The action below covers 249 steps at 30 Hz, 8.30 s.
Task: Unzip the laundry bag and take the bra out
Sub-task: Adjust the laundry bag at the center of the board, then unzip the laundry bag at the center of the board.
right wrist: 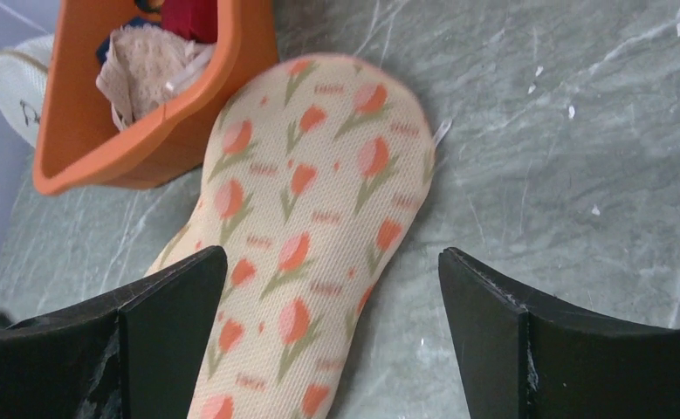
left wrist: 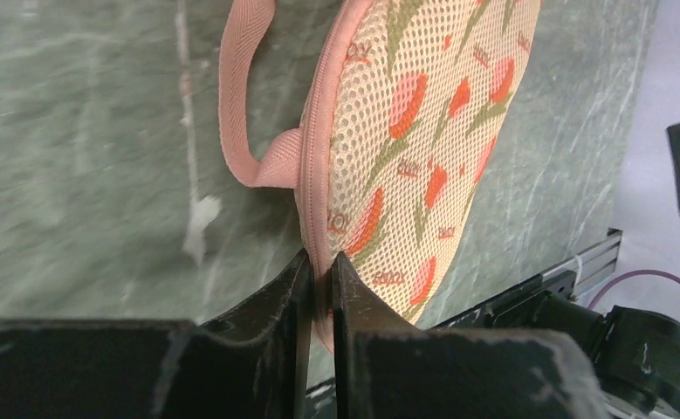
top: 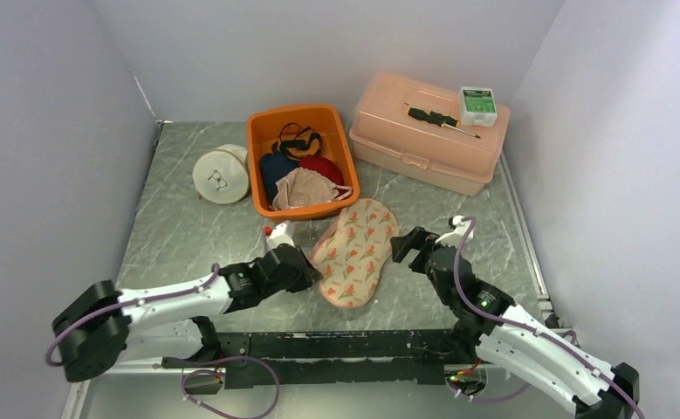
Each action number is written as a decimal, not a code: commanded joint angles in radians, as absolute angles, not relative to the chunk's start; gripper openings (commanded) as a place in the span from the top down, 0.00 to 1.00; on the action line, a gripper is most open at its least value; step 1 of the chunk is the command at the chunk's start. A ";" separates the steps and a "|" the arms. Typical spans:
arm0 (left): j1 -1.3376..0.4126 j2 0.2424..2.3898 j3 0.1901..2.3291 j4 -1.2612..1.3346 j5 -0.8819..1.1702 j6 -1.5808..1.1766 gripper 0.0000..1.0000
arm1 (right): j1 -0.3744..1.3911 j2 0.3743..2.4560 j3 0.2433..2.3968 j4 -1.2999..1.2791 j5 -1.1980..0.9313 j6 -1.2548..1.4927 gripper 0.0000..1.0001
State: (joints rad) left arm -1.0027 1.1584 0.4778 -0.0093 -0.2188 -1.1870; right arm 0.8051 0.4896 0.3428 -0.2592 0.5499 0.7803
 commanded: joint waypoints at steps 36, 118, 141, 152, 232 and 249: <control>-0.682 1.418 0.706 -0.295 -0.261 -0.965 0.68 | 0.330 1.300 0.289 0.522 -0.218 0.840 0.48; -0.794 0.764 0.415 -0.256 -0.003 -1.236 0.06 | 0.526 0.741 0.015 0.488 -0.466 1.059 0.79; -0.884 0.430 0.696 -0.806 -0.279 -1.196 0.06 | 0.501 0.506 0.174 0.270 -0.536 1.192 1.00; -1.166 0.682 0.510 -0.158 -0.316 -1.379 0.06 | 0.500 0.476 0.040 0.478 -0.346 1.377 1.00; -1.261 1.208 0.450 0.237 -0.670 -1.591 0.58 | 0.499 0.312 -0.107 0.188 -0.304 1.266 1.00; -1.260 1.205 0.626 -0.211 -0.704 -1.706 0.82 | 0.499 0.416 0.243 -0.324 -0.064 0.825 0.00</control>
State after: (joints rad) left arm -1.2629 1.2129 0.5373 -0.0261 -0.6590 -1.6176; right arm 0.4995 0.3584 0.1242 -0.2108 -0.1875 0.9737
